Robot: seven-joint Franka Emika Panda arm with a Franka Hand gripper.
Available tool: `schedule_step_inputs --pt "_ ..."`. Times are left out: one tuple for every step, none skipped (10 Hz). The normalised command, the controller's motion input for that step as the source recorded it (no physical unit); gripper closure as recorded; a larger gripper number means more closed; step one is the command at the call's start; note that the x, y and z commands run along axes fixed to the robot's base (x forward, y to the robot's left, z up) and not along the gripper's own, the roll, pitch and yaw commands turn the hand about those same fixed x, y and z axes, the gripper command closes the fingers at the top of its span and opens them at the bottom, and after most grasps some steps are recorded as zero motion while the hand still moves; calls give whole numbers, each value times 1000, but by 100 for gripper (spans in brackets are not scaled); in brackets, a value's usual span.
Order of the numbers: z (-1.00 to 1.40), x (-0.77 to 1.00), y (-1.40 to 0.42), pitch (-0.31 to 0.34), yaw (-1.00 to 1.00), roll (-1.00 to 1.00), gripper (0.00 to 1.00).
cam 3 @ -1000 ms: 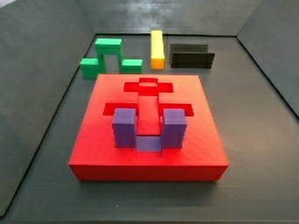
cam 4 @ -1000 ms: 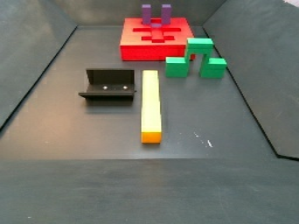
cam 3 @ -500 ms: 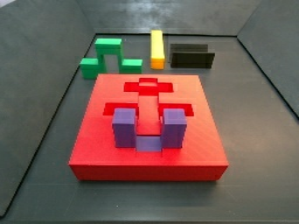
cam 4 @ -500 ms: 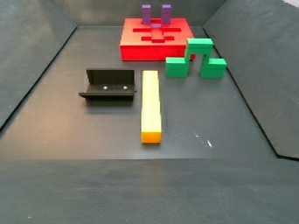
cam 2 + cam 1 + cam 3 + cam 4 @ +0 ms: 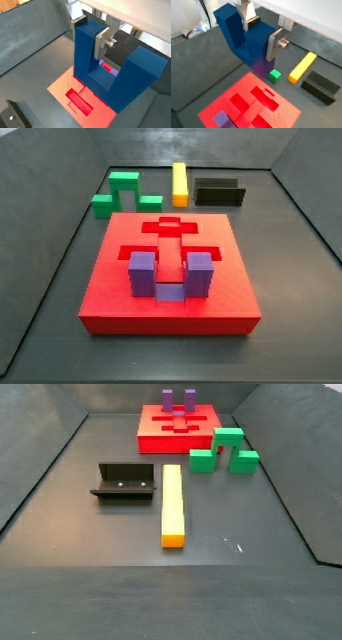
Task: Pick up the blue object. Move up. Place the blue object on the fixture. Regrasp the blue object. Move to above the board. Insert the blue object.
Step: Insert the blue object.
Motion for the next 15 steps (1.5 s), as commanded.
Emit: schedule_step_inputs --pt "-289 497 180 -159 -71 -266 100" --pt "-414 354 100 -181 -86 -319 100" --pt "-320 363 146 -166 -91 -379 100" --pt "-257 311 229 -156 -106 -416 100" --pt "-226 257 266 -154 -117 -437 100" --pt "-200 163 306 -164 -166 -449 100" --pt "-266 94 317 -149 -100 -431 100" --pt "-486 209 323 -114 0 -327 100" --pt "-1000 343 143 -27 106 33 100" --pt "-991 414 129 0 186 109 100" --pt "-951 423 83 -13 220 63 100" --pt "-903 409 83 -17 229 23 100" --pt "-803 206 71 0 143 0 100" --pt "-617 -97 0 0 0 -30 100" --pt "-469 -211 0 0 -20 -99 100"
